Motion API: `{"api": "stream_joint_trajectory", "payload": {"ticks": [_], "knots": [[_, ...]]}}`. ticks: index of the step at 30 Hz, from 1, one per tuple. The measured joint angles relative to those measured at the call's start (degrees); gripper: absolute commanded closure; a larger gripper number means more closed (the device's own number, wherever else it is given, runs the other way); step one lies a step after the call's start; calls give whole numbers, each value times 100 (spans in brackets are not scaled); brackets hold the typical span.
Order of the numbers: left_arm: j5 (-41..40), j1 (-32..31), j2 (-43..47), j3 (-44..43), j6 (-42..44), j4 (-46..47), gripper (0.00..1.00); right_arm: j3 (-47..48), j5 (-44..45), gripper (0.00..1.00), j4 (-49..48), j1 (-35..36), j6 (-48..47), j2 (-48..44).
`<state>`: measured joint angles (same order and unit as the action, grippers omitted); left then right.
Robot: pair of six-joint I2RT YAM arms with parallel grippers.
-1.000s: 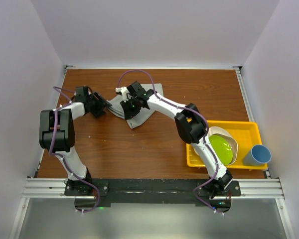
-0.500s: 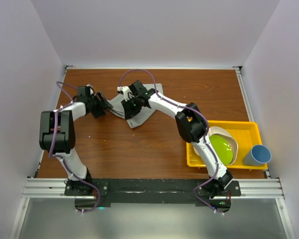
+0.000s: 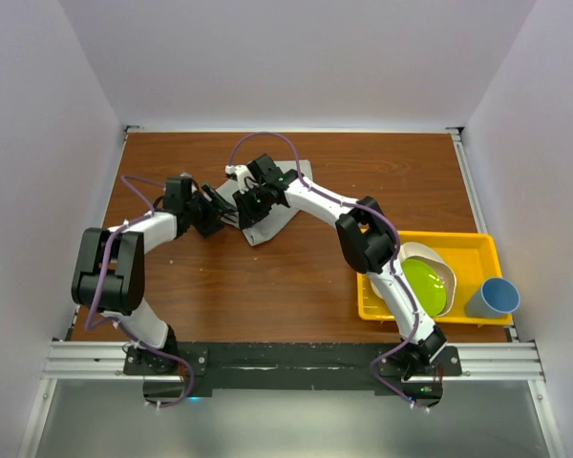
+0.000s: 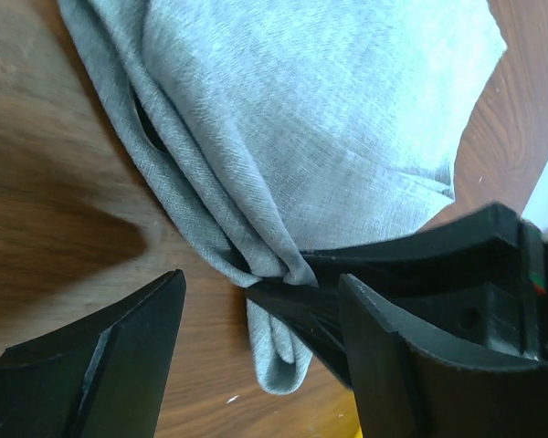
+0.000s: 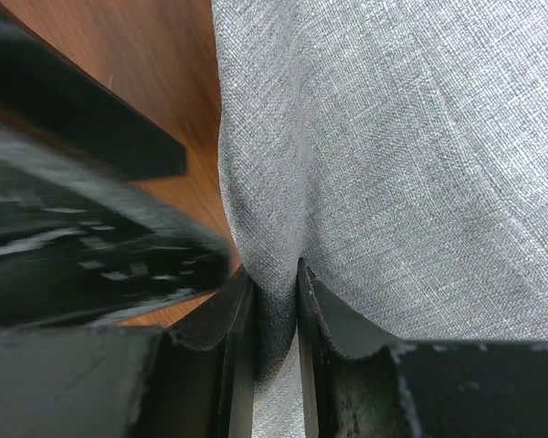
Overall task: Fold the napkin, place the utensils inside, and roll it up
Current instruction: Roll the napkin with the utensil
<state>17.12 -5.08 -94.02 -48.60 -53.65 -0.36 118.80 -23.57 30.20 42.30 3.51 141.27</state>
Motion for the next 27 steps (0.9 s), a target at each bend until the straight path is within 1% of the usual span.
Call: {"api": "stream_joint_trajectory", "payload": {"ticks": [6, 9, 14, 15, 19, 20, 22, 23, 26, 27], "knots": [[-96, -61, -380, 7, -697, 94, 29, -96, -46, 100, -120, -4, 48, -24], [-140, -111, -407, 13, -935, 186, 33, -160, -59, 100, -190, -7, 63, -50], [-214, -223, -509, 101, -1366, 442, 43, -195, -66, 100, -229, -7, 81, -66], [-254, -238, -509, 151, -1453, 501, 48, -197, -66, 100, -234, -7, 85, -66], [-402, -256, -509, 350, -1687, 800, 58, -208, -85, 100, -249, -7, 87, -68], [-448, -258, -529, 361, -1716, 844, 63, -210, -94, 100, -256, -7, 85, -68], [-514, -262, -634, 358, -1727, 990, 70, -214, -105, 100, -262, -7, 81, -68], [-516, -267, -684, 354, -1738, 1054, 76, -214, -105, 100, -262, -7, 61, -68], [-514, -267, -761, 334, -1757, 1102, 91, -214, -101, 94, -256, -7, 28, -68], [-501, -264, -765, 332, -1746, 1097, 94, -214, -98, 91, -247, -7, 11, -72]]}}
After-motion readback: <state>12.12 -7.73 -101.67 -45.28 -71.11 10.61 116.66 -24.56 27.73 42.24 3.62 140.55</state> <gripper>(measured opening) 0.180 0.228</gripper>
